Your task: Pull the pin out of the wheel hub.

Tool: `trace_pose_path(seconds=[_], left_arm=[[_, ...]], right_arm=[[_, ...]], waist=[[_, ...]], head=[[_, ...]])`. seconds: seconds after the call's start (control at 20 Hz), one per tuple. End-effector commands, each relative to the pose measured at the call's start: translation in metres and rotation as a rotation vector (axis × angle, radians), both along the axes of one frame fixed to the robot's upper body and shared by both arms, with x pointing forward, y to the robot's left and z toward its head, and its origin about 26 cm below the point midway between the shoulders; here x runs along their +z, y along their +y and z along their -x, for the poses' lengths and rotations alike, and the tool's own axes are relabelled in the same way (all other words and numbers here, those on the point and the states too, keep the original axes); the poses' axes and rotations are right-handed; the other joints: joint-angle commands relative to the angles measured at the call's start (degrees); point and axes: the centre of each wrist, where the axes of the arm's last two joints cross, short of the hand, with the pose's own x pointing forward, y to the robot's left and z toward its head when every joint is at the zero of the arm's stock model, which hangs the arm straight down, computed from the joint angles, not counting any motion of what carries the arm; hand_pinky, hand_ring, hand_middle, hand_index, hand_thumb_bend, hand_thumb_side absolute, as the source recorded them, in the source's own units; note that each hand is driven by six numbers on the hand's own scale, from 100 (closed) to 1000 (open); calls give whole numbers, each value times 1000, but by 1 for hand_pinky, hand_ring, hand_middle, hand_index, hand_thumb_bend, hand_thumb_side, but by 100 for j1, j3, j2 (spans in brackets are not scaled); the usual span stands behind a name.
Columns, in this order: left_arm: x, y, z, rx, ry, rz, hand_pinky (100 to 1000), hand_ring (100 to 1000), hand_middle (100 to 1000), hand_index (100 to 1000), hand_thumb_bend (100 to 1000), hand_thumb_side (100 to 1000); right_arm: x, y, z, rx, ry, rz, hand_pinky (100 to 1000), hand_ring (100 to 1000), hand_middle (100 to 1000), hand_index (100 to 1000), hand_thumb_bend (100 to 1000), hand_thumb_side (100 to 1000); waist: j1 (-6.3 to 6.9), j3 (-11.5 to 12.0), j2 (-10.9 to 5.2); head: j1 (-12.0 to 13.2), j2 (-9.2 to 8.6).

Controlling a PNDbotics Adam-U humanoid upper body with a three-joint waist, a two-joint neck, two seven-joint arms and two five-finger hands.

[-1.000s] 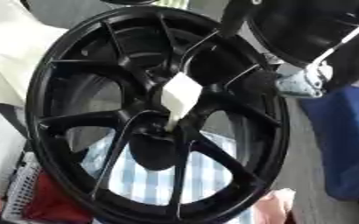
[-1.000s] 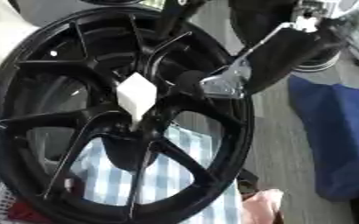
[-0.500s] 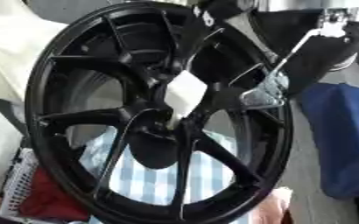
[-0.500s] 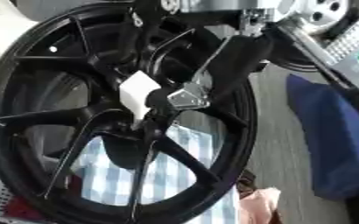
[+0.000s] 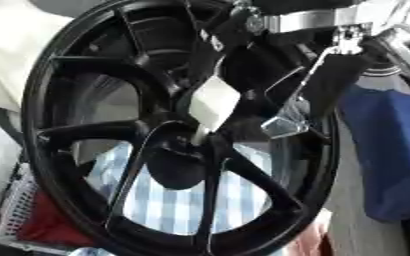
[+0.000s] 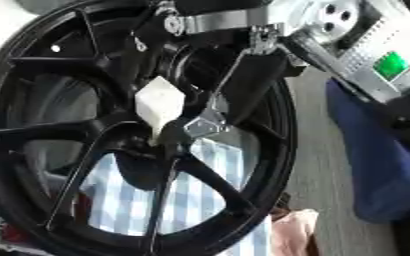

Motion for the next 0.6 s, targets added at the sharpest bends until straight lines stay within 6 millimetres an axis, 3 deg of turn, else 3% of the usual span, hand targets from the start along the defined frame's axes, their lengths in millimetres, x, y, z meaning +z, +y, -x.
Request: trace_pose_path(seconds=[0.05,0.3,0.6], left_arm=[[11,2,4,13,-39,-24,681,716,652,749,100,786],[11,1,4,12,-38,-26,681,717,651,749,100,789],[12,0,4,9,-39,-30,681,717,651,748,100,790]], right_arm=[[4,-5,-1,-14,-29,8,840,761,748,788,365,383],[0,-8,-10,-41,-32,-7,838,756,741,782,344,359],[-3,-7,-14,-36,-31,2,839,754,729,772,291,207]], waist=[[42,24,-72],[17,91,7],[11,120,58]], head=[[-62,-106],[-104,-189],[-100,-224]])
